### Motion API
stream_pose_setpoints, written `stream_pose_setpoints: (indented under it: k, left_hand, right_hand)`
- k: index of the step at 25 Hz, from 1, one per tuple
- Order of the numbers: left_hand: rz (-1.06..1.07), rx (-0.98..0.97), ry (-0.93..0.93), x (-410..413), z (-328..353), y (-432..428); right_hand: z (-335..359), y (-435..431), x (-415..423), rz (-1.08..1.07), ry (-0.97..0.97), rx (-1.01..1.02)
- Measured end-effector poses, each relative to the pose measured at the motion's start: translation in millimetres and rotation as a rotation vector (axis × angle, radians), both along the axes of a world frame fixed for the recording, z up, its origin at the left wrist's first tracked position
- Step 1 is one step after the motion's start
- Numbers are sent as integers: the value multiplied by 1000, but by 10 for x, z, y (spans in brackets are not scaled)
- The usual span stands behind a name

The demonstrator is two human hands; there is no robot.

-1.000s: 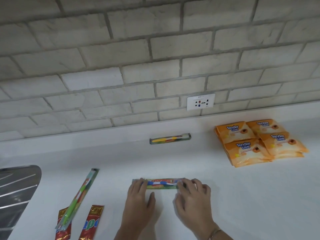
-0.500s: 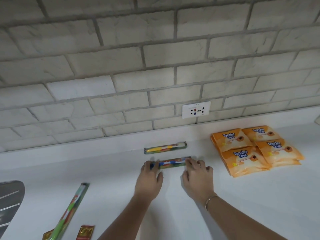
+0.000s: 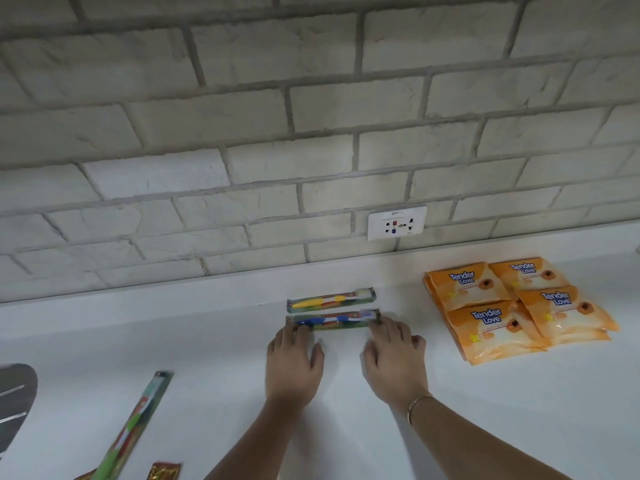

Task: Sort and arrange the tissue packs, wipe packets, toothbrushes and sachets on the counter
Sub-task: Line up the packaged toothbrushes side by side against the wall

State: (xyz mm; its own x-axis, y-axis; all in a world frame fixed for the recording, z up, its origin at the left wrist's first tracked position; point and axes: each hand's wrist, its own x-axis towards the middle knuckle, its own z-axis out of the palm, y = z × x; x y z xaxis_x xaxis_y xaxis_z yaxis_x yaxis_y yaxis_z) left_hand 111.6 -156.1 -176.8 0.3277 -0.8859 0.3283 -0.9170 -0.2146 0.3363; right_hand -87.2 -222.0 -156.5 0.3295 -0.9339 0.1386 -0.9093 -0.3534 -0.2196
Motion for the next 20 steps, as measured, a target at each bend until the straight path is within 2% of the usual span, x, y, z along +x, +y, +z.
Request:
stream_pose_setpoints:
  k: [9, 20]
  left_hand:
    - [18, 83, -18, -22, 36, -23]
    - [5, 74, -30, -32, 58, -21]
  right_hand:
    - [-49, -46, 23, 9, 67, 44]
    - [-49, -43, 20, -14, 60, 36]
